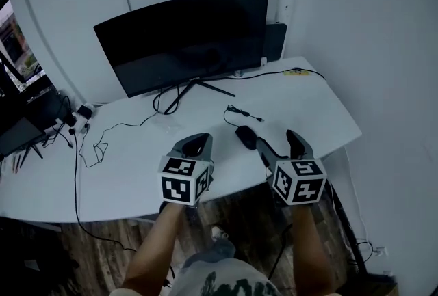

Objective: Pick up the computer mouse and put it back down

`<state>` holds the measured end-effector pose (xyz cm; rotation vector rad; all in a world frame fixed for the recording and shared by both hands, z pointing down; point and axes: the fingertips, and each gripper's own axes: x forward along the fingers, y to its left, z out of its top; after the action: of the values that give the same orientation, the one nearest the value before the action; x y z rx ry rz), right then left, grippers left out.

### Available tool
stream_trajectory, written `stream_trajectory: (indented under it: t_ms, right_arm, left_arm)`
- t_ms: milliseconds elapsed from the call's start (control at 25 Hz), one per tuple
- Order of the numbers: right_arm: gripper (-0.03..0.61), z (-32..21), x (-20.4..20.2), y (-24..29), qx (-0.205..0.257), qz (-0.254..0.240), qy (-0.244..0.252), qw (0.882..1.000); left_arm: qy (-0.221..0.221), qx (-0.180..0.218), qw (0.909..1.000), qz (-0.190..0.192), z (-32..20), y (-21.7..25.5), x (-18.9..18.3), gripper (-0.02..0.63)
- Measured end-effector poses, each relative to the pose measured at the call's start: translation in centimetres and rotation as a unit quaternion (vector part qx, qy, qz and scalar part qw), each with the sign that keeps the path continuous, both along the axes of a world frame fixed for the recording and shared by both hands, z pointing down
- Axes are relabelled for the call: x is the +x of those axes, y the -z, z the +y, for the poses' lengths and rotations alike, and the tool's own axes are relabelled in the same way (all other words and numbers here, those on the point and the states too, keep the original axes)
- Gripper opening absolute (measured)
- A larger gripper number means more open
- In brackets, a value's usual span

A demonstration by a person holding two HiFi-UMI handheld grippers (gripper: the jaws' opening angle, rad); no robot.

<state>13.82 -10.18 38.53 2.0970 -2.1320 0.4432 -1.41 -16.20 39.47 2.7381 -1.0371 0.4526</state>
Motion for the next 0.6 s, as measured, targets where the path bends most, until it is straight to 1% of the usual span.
stream_trajectory:
  t_ms: [160, 320, 600]
  right_arm:
    - [0.345, -4.1, 0.0, 0.0, -0.008, 0.007, 0.011, 1.0]
    - [0.345, -8.0, -0.2, 0.3, -0.013, 0.014, 0.021, 1.0]
    - [0.345, -12.0, -0.8, -0.5, -0.031, 0.017, 0.047, 0.998]
  left_arm:
    - [0.013, -0.008, 0.9999, 0.007, -4.0, -0.4, -0.2, 0.005]
    - [0.018, -0.01, 0.9997, 0.013, -7.5, -0.3, -0.1, 0.005]
    - [0.031, -0.013, 0.9993, 0.019, -11.0, -0.5, -0.2, 0.005]
